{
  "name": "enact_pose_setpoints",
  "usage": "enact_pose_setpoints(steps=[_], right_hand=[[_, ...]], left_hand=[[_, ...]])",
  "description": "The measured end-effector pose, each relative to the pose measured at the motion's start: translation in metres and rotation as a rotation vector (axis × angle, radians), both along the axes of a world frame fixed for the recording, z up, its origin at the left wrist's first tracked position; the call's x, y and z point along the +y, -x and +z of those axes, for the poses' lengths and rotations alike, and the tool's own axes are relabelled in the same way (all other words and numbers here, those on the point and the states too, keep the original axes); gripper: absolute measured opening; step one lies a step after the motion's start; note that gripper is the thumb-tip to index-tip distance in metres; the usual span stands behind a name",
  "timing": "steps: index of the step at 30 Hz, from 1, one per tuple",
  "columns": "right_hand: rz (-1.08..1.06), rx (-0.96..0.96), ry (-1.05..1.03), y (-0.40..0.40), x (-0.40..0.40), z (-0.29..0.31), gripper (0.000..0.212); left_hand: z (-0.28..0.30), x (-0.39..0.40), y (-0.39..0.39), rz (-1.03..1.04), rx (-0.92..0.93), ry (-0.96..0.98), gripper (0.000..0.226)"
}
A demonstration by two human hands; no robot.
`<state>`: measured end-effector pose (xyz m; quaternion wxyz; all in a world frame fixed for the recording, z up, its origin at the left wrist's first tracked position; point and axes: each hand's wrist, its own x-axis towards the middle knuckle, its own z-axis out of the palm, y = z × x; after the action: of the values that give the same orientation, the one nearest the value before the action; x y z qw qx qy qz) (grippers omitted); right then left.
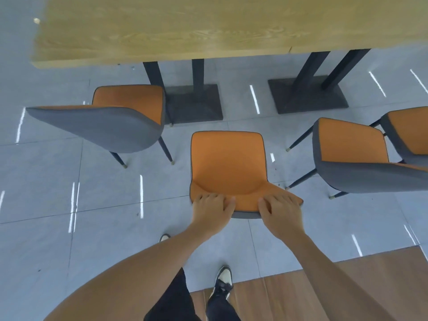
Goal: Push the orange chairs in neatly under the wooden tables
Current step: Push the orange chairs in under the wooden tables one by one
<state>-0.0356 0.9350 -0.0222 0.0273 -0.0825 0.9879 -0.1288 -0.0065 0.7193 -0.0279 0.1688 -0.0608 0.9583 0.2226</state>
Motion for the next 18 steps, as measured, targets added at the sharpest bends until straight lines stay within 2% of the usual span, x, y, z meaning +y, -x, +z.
enact_pose_setpoints(steps=[4,8,18], right_hand=[[-0.048,0.149,0.085,0.009,-0.029,-0.013,0.033],[0.005,0.213,0.147,0.029,-0.066,-0.026,0.029],[0.085,0.225,0.078,0.162,-0.159,-0.022,0.035]], left_hand=[[-0.013,-0.016,0.007,-0.024,0.097,0.08,0.056],[-0.016,-0.049,0.026,0.082,0.236,0.113,0.053],[-0.017,-0.14,0.151,0.098,0.145,0.142,0.063]])
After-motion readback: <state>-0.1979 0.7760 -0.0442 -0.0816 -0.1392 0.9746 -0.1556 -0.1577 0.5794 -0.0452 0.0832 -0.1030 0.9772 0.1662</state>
